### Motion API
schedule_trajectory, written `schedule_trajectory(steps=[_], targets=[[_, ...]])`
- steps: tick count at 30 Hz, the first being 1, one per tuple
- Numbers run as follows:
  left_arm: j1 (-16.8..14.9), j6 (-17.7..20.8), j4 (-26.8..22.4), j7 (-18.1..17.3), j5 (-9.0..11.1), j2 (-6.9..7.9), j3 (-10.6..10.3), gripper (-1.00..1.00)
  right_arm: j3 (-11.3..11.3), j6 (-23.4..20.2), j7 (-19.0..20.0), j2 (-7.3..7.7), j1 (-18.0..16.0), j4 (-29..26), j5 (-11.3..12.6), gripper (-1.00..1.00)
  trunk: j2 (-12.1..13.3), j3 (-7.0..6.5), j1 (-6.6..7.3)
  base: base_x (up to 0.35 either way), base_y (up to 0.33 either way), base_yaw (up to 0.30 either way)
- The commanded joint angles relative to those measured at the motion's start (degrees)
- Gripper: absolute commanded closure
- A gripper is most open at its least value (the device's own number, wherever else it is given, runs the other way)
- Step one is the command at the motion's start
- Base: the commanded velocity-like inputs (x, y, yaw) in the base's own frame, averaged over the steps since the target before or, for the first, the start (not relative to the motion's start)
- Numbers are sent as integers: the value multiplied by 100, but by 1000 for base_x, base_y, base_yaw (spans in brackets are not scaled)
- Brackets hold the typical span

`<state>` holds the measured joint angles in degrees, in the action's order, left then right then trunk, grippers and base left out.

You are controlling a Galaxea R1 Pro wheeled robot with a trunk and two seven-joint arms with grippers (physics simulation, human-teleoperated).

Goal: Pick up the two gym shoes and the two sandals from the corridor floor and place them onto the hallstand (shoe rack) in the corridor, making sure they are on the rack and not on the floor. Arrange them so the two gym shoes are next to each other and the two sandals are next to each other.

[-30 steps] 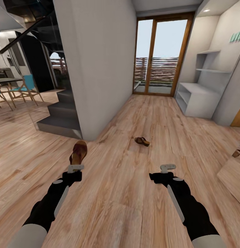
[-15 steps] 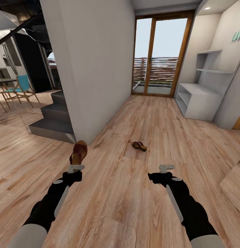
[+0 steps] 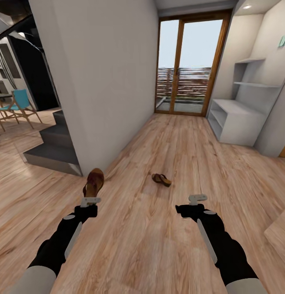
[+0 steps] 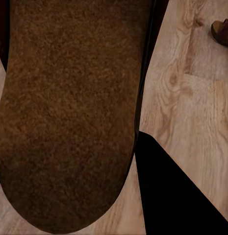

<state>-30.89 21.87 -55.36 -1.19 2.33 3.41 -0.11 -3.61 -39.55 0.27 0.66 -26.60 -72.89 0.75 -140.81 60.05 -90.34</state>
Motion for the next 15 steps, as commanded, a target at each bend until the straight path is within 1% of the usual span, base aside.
schedule_trajectory(steps=[1,10,11,12,15], targets=[[-4,16,13,-23,-3,2,-3,100,-8,-27,5,5,-3,-6,5,-100,-2,5,-2,300,-175,0],[-5,-61,-33,-23,-14,1,-6,100,-8,-30,8,5,-3,-14,4,-100,-2,5,-2,300,-174,0],[-5,-103,-66,-23,-11,-2,-6,100,-8,-32,8,5,-3,-14,4,-100,-2,5,-2,300,-174,0],[-5,-235,-114,-22,0,-5,-6,100,-8,-33,8,5,-3,-14,4,-100,-2,5,-2,300,-174,0],[-5,-301,-127,-22,3,-6,-8,100,-8,-30,9,5,-3,-14,4,-100,-2,5,-2,300,-174,0]])
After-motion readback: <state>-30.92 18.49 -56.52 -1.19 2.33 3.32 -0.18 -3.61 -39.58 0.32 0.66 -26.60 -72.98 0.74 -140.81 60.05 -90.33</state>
